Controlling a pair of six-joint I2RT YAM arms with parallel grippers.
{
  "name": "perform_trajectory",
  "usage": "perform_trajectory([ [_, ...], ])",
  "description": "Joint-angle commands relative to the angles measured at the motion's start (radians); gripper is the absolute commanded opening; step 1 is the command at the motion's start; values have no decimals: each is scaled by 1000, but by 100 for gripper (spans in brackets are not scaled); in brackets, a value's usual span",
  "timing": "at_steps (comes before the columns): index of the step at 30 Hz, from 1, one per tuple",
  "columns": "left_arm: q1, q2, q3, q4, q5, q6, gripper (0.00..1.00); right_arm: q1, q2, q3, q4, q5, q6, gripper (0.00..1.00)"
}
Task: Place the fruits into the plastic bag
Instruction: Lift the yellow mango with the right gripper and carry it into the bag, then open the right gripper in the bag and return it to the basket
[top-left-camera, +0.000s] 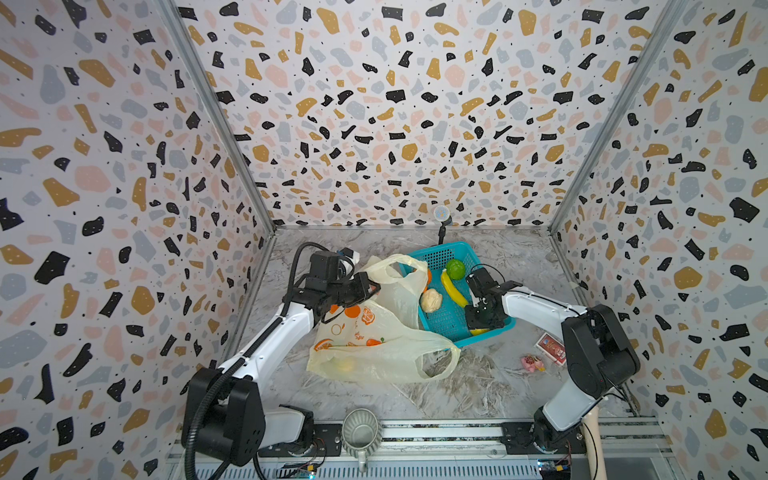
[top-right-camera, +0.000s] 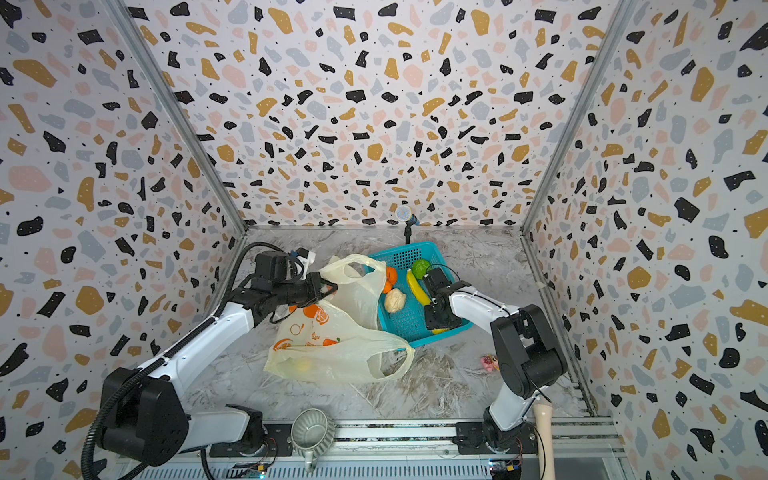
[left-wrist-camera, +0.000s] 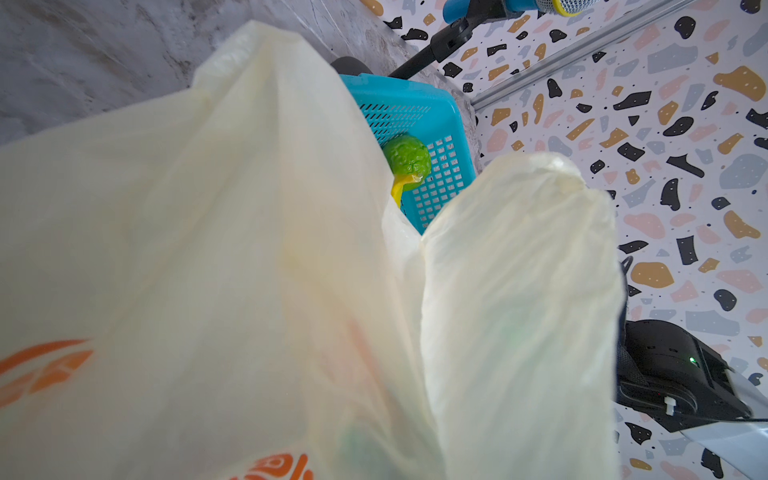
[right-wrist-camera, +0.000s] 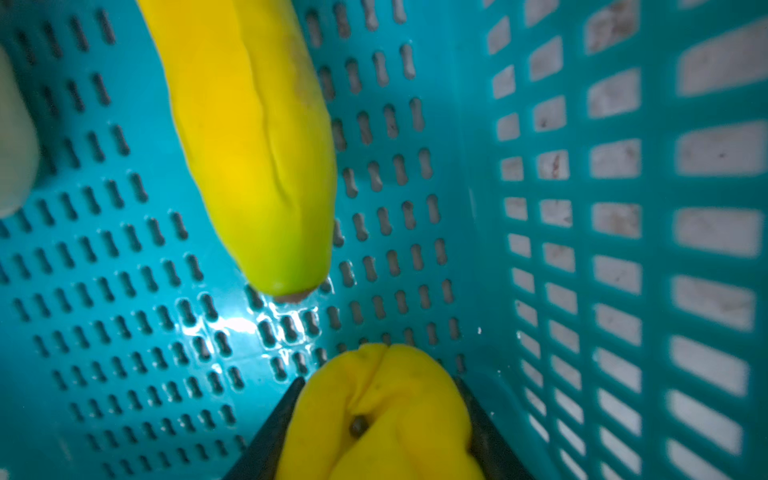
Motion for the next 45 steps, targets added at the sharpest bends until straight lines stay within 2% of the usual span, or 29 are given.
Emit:
perform_trajectory([
  [1,4,1,28,21,3,18,0,5,-74,0,11,-24,4,38],
  [5,4,-1,22,20,8,15,0,51,-153,46,33,-83,-13,38],
  [10,4,-8,21,22,7,9,0,209,-215,136,131,-209,-80,40],
  [18,4,-16,22,25,13,-4,0,350,19,343,208,-398,-97,42],
  [20,4,-20,26,25,12,-7,0,367,98,414,225,-440,-97,48],
  [22,4,-24,30,20,10,-8,0,377,173,483,254,-473,-85,62],
  [24,4,-26,33,20,8,-7,0,381,221,529,293,-516,-63,67],
  [27,4,-27,34,14,3,-7,0,380,231,537,372,-565,-25,77],
  [29,4,-25,34,14,1,-7,0,375,207,513,403,-577,-15,80],
  [35,3,-21,31,14,3,-5,0,324,59,370,411,-535,-26,80],
  [41,5,-26,17,14,0,-3,0,235,-198,150,417,-368,-38,79],
  [45,5,-29,9,18,0,-2,0,113,-305,31,390,-269,13,79],
])
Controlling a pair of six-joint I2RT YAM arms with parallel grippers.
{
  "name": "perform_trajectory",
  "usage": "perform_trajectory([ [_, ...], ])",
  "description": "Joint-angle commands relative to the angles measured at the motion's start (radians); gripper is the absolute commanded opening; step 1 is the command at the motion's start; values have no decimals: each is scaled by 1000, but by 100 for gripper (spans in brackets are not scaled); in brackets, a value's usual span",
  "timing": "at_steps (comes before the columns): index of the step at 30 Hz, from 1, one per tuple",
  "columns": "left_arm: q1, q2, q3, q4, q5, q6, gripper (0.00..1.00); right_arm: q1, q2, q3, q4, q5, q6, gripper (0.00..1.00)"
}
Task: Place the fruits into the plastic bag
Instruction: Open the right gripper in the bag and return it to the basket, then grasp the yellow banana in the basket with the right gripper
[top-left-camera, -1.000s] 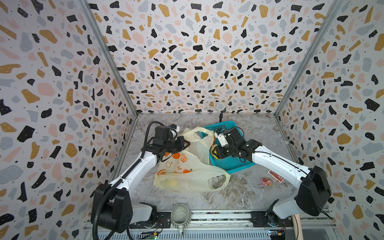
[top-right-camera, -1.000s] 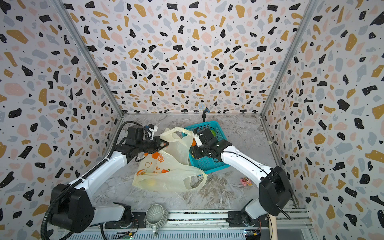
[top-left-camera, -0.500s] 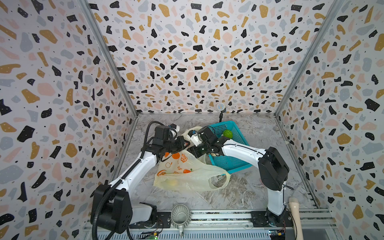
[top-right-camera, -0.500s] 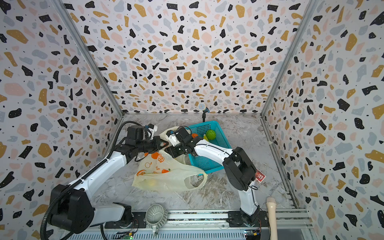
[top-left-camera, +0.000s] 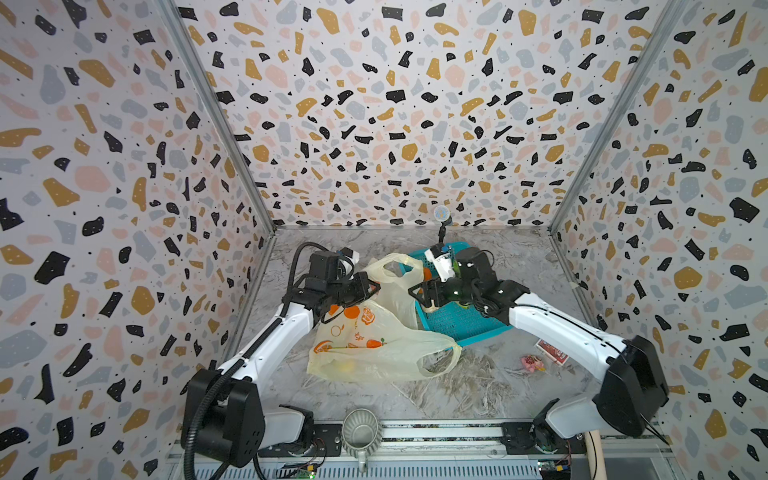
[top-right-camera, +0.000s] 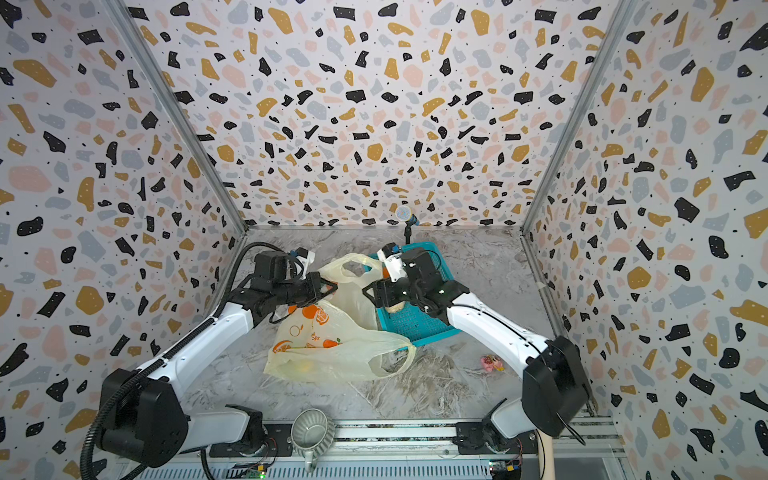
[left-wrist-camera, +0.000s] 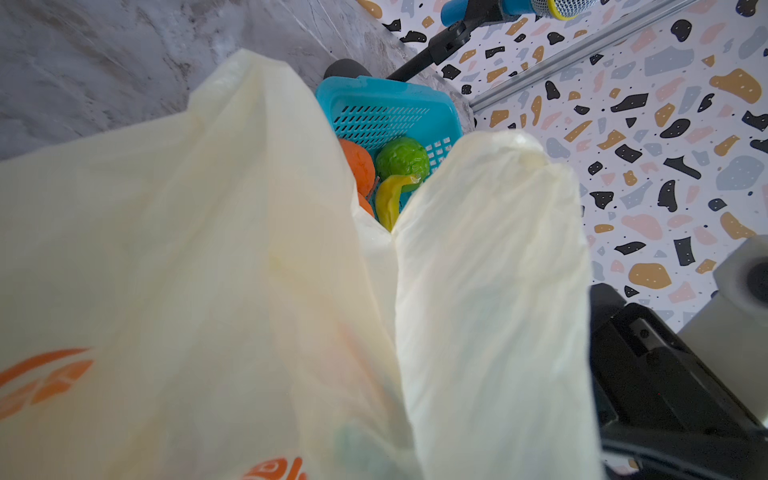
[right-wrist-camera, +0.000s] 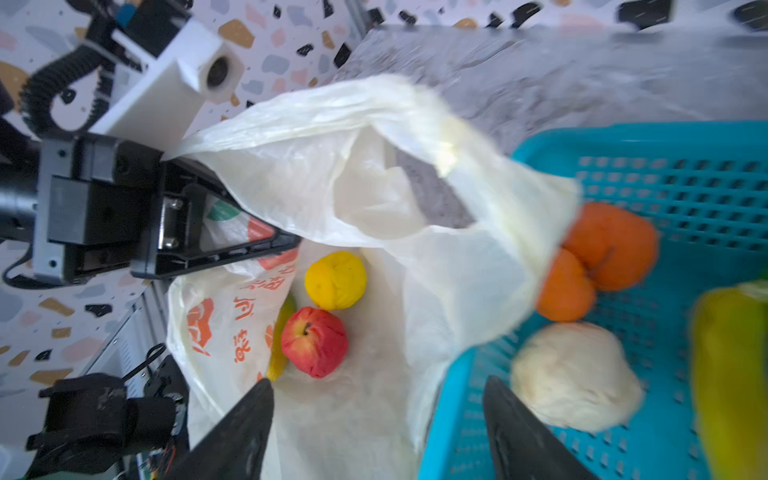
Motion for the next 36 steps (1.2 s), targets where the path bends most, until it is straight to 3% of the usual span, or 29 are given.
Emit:
perform_trajectory([
  [1,4,-23,8,19,-1,1,0,-97,-52,-73,-24,116,42,79],
  [6,3,-19,15,13,0,-2,0,-222,44,-95,-85,125,72,77],
  [11,4,-25,15,7,0,2,0,-231,223,15,-201,183,14,73],
  [17,4,-20,9,9,-2,-1,0,-230,354,64,-206,220,-10,69],
  [21,4,-20,9,8,-2,0,0,-230,397,69,-184,217,-10,58],
  [29,4,-17,9,6,-3,1,0,-228,381,36,-167,218,2,30],
  [36,3,-15,7,3,-3,2,0,-214,199,-59,-130,182,13,24],
])
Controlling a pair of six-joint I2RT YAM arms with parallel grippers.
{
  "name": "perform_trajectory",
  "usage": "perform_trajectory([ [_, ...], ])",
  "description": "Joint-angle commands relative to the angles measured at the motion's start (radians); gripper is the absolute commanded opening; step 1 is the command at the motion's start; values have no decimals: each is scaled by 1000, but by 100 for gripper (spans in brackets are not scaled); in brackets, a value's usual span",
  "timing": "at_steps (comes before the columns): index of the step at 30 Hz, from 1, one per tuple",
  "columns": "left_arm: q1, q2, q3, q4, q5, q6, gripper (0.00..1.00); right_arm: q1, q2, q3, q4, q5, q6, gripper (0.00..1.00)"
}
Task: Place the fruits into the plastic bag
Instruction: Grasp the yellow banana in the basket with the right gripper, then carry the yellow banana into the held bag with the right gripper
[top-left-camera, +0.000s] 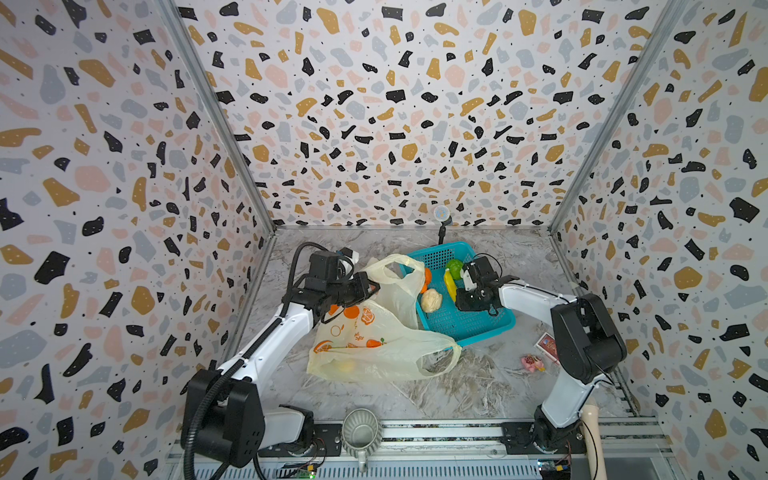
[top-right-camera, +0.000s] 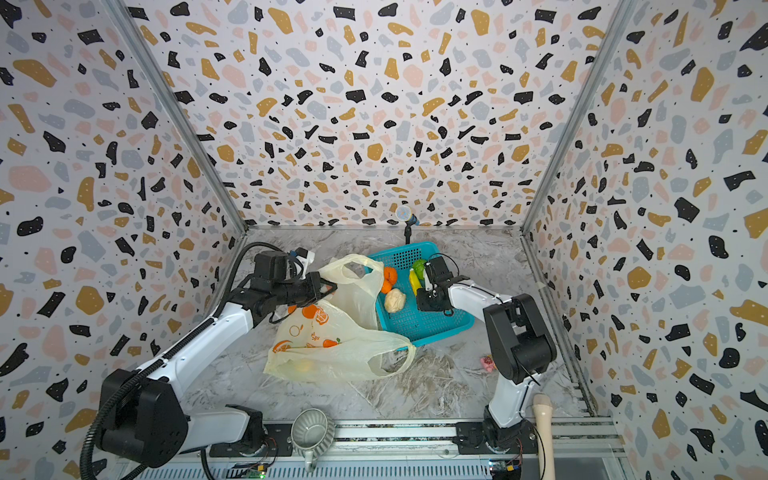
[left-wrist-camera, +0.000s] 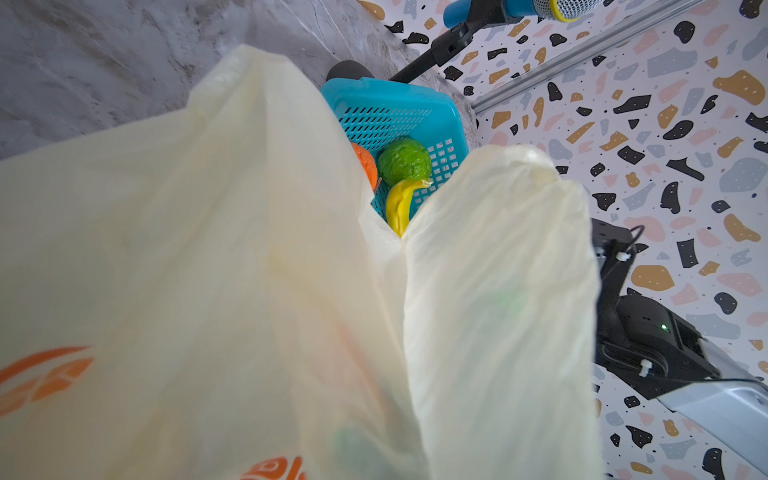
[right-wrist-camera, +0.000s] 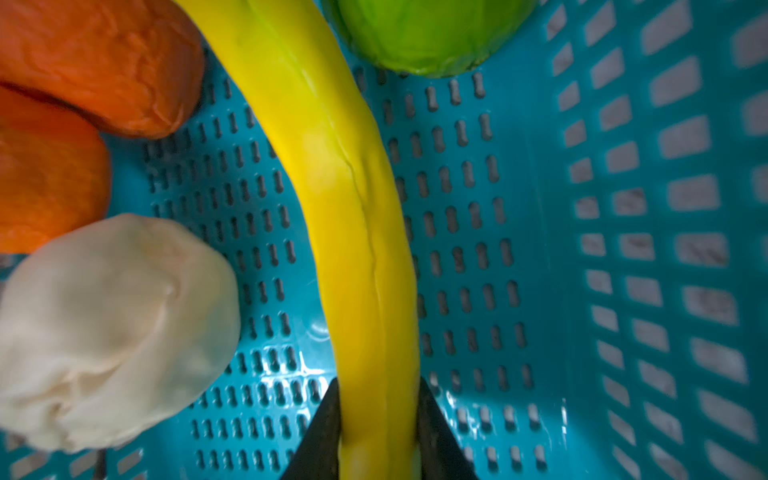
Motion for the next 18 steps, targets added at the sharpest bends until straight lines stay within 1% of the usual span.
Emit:
perform_trajectory([
  [1,5,-13,8,8,4,2,0,18,-157,-36,16,-13,4,24],
  [4,4,-13,9,9,5,3,0,40,-279,-88,6,-44,1,24],
  [7,4,-8,14,10,5,5,0,74,-393,-140,5,-128,-36,25],
  [8,3,-6,16,10,6,5,0,93,-429,-155,3,-173,-60,26],
  [11,4,-2,23,11,7,7,0,161,-486,-178,3,-263,-99,26],
  [13,4,-2,26,11,5,7,0,222,-494,-181,18,-293,-124,27],
  [15,4,-4,30,9,3,9,0,282,-474,-172,36,-293,-142,27],
  [18,4,-16,32,6,0,8,0,336,-391,-122,55,-293,-149,27],
])
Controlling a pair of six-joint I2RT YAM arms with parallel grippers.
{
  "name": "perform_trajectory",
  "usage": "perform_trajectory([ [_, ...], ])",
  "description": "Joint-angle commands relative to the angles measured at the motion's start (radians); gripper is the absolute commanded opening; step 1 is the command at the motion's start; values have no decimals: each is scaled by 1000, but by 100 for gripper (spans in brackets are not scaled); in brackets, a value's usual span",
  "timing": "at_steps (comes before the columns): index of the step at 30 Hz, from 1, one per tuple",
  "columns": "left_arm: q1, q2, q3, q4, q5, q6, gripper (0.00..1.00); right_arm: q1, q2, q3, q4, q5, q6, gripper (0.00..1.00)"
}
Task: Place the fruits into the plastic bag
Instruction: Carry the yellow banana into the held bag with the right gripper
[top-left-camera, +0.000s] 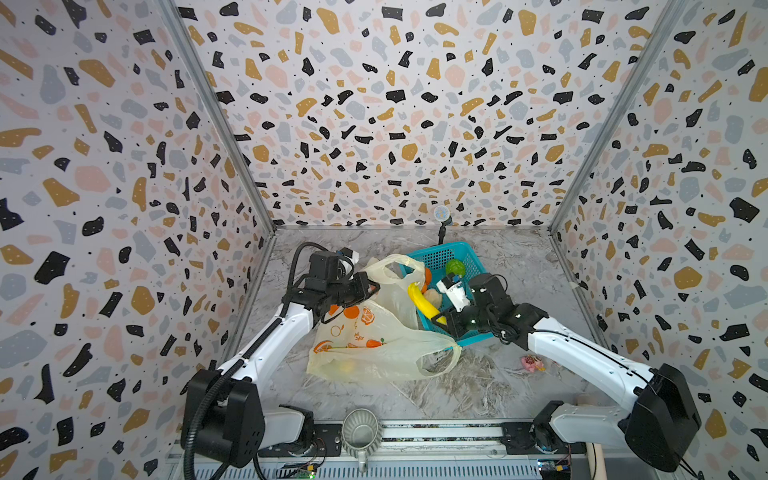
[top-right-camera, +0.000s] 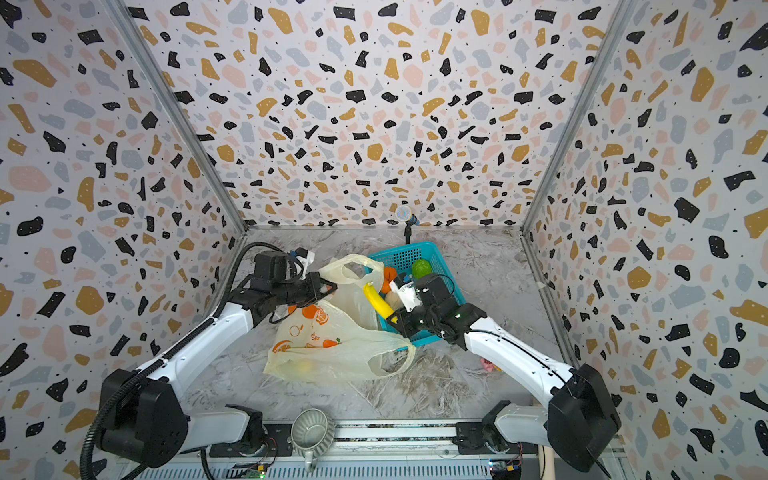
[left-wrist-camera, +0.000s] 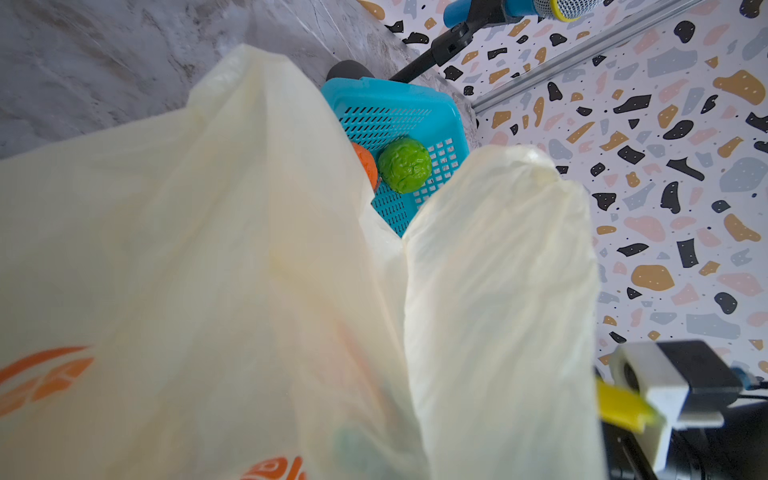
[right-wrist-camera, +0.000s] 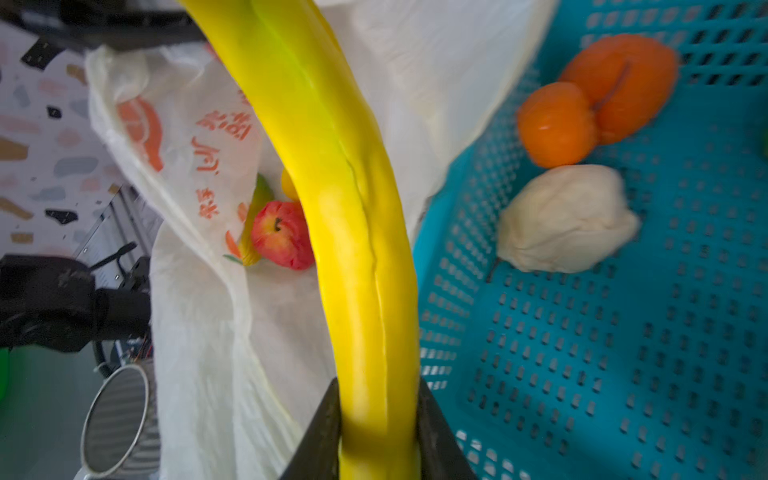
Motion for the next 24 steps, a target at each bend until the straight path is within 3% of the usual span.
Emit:
perform_trajectory([
  [1,4,-19,31,5,1,9,0,45,87,65,29,-38,-39,27],
  [17,4,-55,41,-11,2,7,0,227,609,516,-41,-82,-118,29],
  [19,4,-54,38,-9,-1,7,0,248,637,560,-61,-81,-142,38],
  [21,4,-53,35,-9,1,8,0,257,639,572,-71,-73,-154,58],
  [24,4,-55,27,-7,-1,8,0,249,584,520,-32,-19,-134,69],
])
